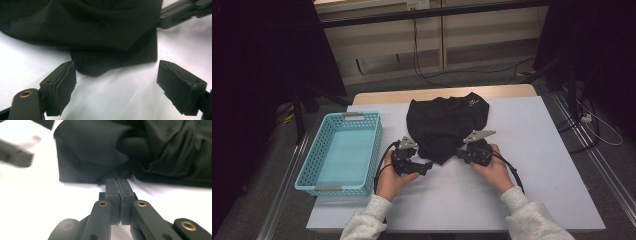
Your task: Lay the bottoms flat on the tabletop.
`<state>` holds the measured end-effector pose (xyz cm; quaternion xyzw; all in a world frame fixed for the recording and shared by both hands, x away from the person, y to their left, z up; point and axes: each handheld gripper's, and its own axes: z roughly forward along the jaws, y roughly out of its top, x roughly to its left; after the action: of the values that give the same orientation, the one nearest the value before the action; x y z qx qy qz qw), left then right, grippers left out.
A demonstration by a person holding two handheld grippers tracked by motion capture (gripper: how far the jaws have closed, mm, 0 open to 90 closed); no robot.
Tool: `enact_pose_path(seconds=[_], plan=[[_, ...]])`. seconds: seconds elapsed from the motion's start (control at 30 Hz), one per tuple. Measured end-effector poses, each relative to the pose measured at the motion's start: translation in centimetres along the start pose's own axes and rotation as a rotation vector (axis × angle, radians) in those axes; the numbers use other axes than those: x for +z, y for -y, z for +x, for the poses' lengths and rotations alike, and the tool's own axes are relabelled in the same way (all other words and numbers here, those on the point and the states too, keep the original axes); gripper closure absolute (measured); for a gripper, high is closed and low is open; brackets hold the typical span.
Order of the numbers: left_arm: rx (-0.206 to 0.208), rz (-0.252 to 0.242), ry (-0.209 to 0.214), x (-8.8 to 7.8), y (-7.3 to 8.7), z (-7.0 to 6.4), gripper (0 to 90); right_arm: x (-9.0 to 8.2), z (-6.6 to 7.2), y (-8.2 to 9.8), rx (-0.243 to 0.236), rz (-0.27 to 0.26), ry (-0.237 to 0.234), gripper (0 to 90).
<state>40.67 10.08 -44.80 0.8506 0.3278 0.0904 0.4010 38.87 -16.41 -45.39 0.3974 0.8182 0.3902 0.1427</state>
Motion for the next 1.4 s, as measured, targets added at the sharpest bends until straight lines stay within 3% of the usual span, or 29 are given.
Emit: enact_pose_path(seconds=[0.27,0.37,0.43,0.5,0.63,0.87,0.93,1.03,1.13,1.2,1.4], plan=[[0.018,-0.024,0.035,0.2,-1.1,-1.2,18.4,-2.2,1.7,1.2,-0.012,-0.021,-0.046,88.9],[0.035,-0.03,0.031,0.4,-1.3,-1.6,20.9,-2.8,2.0,1.4,-0.019,-0.025,-0.04,88.8],[0.022,-0.024,0.022,0.6,-1.3,-1.6,27.4,-3.4,1.9,1.5,-0.014,-0.035,-0.036,88.8],[0.042,-0.019,0.02,0.7,-1.2,-1.7,40.1,-4.1,1.7,1.6,-0.002,-0.055,-0.036,88.8],[0.066,-0.007,0.052,0.8,-1.3,-2.3,47.0,-5.6,1.1,2.1,0.032,-0.088,-0.029,88.8],[0.072,0.005,0.032,0.3,-0.7,-2.9,40.8,-8.3,0.2,4.0,0.101,-0.12,0.017,88.8],[0.071,0.017,0.044,0.3,-0.5,-3.0,39.9,-9.2,-0.1,4.7,0.115,-0.13,0.026,88.8],[0.076,0.016,0.056,0.6,-0.5,-3.3,34.9,-10.4,-0.7,5.7,0.124,-0.127,0.055,88.8],[0.082,0.016,0.055,0.8,-0.5,-3.4,34.8,-11.3,-1.5,6.6,0.117,-0.118,0.092,88.8],[0.088,0.02,0.054,0.9,-0.4,-3.5,34.9,-11.9,-1.7,6.9,0.135,-0.133,0.093,88.8],[0.086,0.019,0.074,0.8,-0.8,-3.7,35.2,-13.0,-1.8,7.8,0.116,-0.117,0.137,88.6]])
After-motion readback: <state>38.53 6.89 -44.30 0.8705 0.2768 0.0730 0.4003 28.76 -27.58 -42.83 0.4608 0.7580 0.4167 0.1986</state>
